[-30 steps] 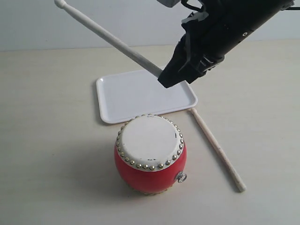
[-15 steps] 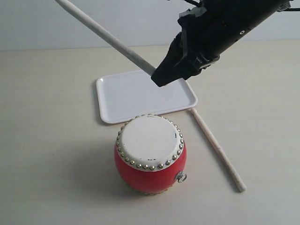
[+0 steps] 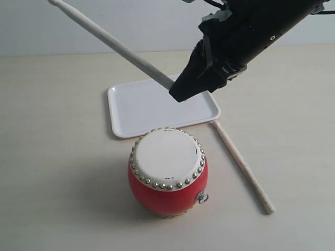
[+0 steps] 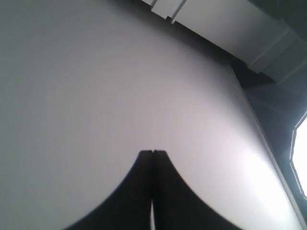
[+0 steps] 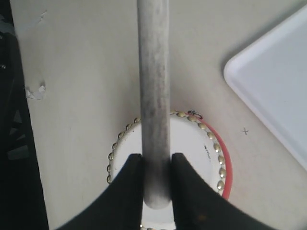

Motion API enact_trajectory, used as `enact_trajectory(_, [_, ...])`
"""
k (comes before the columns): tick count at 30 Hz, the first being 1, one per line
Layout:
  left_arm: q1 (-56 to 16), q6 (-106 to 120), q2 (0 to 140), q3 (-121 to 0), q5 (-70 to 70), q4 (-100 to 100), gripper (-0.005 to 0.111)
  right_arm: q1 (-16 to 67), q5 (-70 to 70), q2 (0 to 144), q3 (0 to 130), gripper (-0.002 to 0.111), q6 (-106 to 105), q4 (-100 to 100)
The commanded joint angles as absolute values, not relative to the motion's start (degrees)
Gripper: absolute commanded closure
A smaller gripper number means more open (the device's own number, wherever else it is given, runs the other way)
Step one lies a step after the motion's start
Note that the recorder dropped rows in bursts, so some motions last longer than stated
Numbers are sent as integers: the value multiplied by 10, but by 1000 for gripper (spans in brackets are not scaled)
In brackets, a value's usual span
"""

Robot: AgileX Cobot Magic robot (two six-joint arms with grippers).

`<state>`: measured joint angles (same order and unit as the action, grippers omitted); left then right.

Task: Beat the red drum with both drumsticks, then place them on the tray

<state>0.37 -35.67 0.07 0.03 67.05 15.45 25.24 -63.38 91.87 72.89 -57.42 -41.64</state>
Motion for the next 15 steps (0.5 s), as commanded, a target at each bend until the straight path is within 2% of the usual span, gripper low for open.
enact_trajectory(1, [1,-393,0,0,678,148,107,254,-629,912,730,108,-588,-422])
enact_trajectory(9, [1,-399,0,0,649,105,107,254,-629,912,730,108,-588,-421])
enact_trajectory(15, [1,-393,0,0,499,90,107,254,-627,912,730,108,-588,-421])
